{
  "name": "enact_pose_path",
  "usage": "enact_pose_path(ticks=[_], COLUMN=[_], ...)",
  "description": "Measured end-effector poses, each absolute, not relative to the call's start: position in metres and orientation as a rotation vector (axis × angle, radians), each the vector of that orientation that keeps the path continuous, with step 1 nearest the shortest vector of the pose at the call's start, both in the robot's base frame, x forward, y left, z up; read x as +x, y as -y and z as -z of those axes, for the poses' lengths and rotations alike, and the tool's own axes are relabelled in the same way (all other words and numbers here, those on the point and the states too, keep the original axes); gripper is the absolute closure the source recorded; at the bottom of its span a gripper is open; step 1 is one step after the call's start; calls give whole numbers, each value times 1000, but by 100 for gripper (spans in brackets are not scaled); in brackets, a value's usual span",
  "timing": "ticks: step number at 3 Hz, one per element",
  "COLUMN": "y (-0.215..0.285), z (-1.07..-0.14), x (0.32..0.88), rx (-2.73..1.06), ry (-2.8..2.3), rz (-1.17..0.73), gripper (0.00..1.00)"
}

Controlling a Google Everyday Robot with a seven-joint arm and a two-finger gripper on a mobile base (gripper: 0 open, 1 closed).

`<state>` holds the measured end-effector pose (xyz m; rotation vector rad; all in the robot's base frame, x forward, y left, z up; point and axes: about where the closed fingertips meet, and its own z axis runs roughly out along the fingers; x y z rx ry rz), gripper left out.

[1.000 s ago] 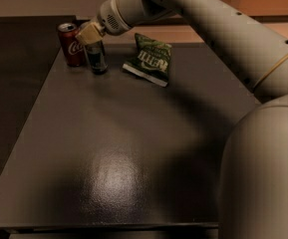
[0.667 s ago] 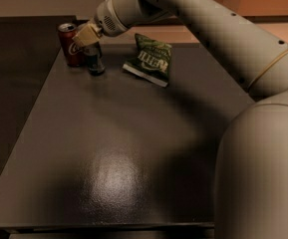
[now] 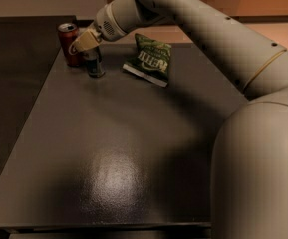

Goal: Move redbull can near coke can

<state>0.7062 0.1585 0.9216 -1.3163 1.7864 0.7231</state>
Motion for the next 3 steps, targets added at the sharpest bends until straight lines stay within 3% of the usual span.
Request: enact_pose_path(ticks=[1, 2, 3], y=[-161, -164, -164], z=[-920, -918, -918], x=[705, 705, 705], rx=[-1321, -1324, -1324], ry=[-1786, -1787, -1787], rz=[-727, -731, -731], gripper=[13, 0, 0])
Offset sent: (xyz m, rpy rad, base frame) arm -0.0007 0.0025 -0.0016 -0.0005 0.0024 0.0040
